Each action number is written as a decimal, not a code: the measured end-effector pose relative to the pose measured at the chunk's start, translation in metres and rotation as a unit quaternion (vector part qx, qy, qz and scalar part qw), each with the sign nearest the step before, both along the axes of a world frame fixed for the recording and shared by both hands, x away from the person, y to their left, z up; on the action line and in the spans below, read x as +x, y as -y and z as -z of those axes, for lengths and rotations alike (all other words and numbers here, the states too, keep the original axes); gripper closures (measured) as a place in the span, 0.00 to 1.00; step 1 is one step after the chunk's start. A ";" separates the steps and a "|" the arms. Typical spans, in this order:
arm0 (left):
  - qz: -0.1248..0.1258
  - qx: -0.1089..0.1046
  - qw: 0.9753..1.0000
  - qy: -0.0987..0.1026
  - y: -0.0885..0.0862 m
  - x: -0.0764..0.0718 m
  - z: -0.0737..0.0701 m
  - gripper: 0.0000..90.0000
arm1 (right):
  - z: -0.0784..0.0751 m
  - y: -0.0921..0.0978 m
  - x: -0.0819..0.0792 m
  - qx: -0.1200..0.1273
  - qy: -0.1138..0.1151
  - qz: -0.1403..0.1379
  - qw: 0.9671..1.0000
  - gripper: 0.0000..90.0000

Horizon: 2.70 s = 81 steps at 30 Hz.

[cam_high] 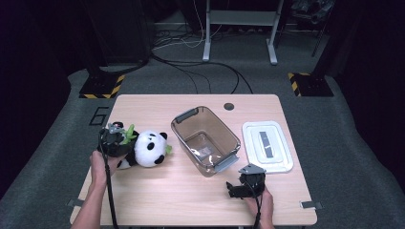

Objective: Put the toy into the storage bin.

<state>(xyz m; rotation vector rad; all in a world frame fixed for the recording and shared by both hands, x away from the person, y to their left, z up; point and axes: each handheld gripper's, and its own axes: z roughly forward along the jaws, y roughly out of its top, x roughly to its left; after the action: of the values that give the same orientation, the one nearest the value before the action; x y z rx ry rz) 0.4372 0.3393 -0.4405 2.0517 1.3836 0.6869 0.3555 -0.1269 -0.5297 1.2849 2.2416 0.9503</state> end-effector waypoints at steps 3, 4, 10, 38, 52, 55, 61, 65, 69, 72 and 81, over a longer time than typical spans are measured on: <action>0.007 0.002 1.000 0.013 0.001 -0.003 0.001 0.75 | 0.000 0.000 0.000 0.000 0.001 0.000 1.000 0.02; 0.008 0.000 1.000 0.018 0.001 -0.004 0.001 0.79 | 0.000 0.000 0.000 -0.001 0.002 -0.002 1.000 0.03; 0.020 -0.017 0.999 0.038 -0.005 -0.012 -0.003 0.84 | 0.000 0.000 0.000 -0.001 0.003 0.000 1.000 0.03; -0.007 -0.022 1.000 -0.004 0.014 -0.010 0.002 0.62 | 0.000 0.000 -0.001 -0.001 0.004 0.000 1.000 0.04; 0.020 -0.032 0.999 0.028 0.006 -0.026 -0.007 0.83 | 0.000 0.000 0.000 0.003 0.005 0.001 1.000 0.05; 0.029 -0.043 0.998 0.027 0.001 -0.029 -0.012 0.83 | 0.000 0.000 0.000 0.002 0.007 0.004 1.000 0.05; 0.045 -0.062 0.996 0.038 -0.005 -0.033 -0.023 0.83 | 0.000 0.000 0.000 0.002 0.006 0.005 1.000 0.05; 0.052 -0.071 0.995 0.043 -0.006 -0.035 -0.029 0.83 | 0.000 0.000 0.000 0.002 0.006 0.005 1.000 0.05; 0.062 -0.076 0.994 0.050 -0.007 -0.038 -0.037 0.83 | 0.000 0.000 0.000 0.002 0.006 0.006 1.000 0.05; 0.070 -0.085 0.992 0.054 -0.007 -0.040 -0.042 0.83 | 0.000 0.000 0.000 0.002 0.006 0.007 1.000 0.05; 0.092 -0.101 0.988 0.067 -0.005 -0.041 -0.064 0.83 | 0.000 0.000 0.000 0.002 0.006 0.006 1.000 0.05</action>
<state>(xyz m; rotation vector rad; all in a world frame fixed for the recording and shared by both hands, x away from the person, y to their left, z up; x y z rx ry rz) 0.3962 0.3444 -0.3766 1.9076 1.1233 0.5683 0.3550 -0.1267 -0.5297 1.2902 2.2213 0.9551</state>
